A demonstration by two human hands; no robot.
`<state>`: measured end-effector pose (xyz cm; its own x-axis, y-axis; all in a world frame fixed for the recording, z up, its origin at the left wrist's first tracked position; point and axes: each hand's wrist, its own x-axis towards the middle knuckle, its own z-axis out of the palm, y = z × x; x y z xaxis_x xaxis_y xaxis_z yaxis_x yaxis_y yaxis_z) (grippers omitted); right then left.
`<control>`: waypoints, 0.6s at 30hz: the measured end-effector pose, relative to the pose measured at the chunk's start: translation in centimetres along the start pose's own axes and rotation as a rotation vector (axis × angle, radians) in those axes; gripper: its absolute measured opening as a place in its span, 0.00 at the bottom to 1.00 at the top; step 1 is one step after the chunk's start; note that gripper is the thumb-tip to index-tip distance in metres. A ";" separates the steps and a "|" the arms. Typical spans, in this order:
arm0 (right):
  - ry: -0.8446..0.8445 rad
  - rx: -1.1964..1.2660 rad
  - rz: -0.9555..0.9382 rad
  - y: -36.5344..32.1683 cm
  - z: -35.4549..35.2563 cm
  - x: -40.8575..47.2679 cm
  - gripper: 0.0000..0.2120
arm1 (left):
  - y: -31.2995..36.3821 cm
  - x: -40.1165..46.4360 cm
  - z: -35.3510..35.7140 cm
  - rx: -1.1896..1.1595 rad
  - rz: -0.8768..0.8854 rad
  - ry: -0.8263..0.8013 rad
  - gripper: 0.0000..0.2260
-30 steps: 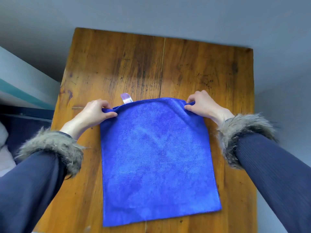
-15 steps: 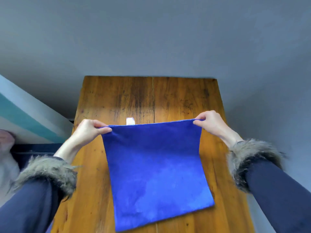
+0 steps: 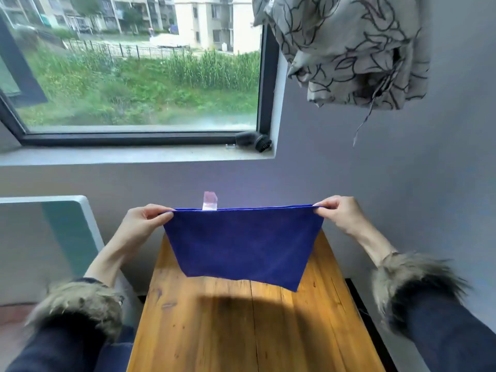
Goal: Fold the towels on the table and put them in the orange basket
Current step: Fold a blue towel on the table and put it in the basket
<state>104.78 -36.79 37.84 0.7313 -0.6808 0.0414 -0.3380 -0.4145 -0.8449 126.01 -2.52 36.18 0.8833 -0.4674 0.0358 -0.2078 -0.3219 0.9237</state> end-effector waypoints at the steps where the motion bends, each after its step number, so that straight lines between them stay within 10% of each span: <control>1: 0.011 0.021 -0.028 -1.1 -0.9 0.3 0.05 | 1.2 0.0 -0.3 -0.035 0.021 0.028 0.06; 18: 0.136 -0.118 -0.312 -7.0 -4.9 -0.3 0.05 | 7.0 -1.4 -3.0 -0.154 0.148 0.223 0.05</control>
<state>104.04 -36.64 46.30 0.7273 -0.5810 0.3653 -0.1826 -0.6770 -0.7130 124.58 -1.66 43.78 0.9222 -0.3025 0.2409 -0.2895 -0.1272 0.9487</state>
